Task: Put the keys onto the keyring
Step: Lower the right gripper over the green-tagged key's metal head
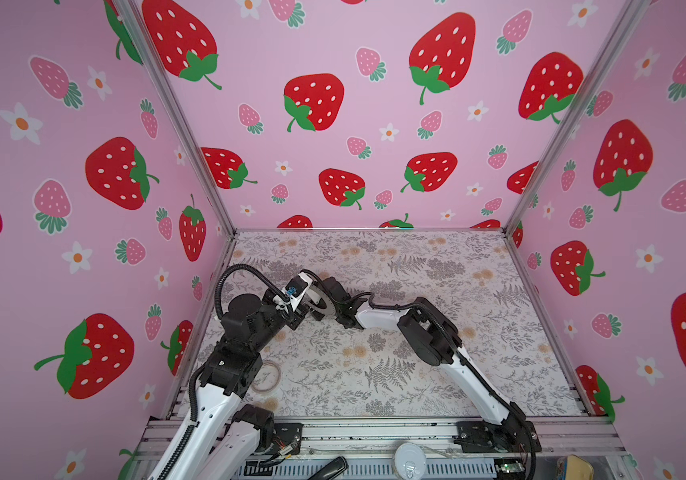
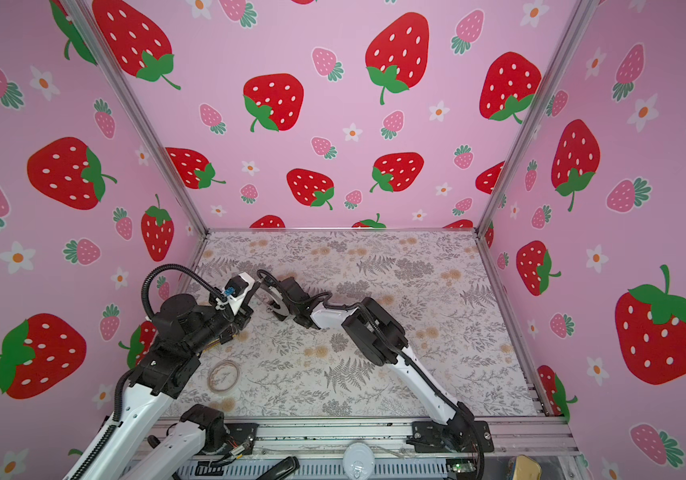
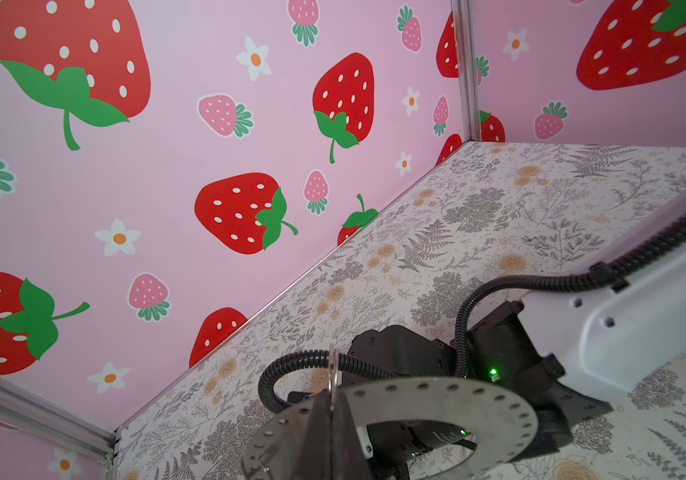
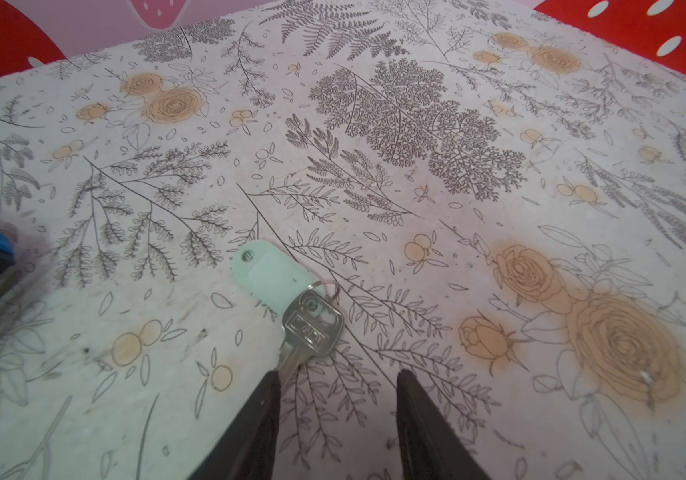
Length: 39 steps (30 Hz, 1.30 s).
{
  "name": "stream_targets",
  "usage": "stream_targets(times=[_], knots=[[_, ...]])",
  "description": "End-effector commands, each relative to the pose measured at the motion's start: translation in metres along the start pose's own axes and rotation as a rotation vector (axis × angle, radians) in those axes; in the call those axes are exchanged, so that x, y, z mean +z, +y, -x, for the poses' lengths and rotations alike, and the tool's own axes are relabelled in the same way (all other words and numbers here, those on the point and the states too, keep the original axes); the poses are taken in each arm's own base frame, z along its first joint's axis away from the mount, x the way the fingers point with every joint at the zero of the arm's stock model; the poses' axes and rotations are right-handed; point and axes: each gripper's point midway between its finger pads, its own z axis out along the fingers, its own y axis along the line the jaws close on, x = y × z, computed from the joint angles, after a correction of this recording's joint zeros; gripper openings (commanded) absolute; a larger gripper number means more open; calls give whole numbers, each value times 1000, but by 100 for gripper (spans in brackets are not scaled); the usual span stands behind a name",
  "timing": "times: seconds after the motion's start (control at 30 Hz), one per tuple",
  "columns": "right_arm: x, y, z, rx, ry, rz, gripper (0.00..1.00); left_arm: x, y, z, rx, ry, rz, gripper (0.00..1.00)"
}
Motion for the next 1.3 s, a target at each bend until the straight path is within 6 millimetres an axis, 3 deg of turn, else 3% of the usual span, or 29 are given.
stream_targets(times=[0.0,0.27,0.47,0.63,1.27], knots=[[5,12,6,-25,-8,40,48,0,-1,7,9,-32,-2,0],[10,14,-3,-38,29,55,48,2,-3,6,7,-28,-10,0],[22,13,-27,-36,129,52,43,2,-4,3,11,-19,-7,0],[21,9,-33,-42,154,20,36,3,-5,1,13,-13,-6,0],[-13,7,-53,-160,244,-10,13,7,-9,0,12,-16,-19,0]])
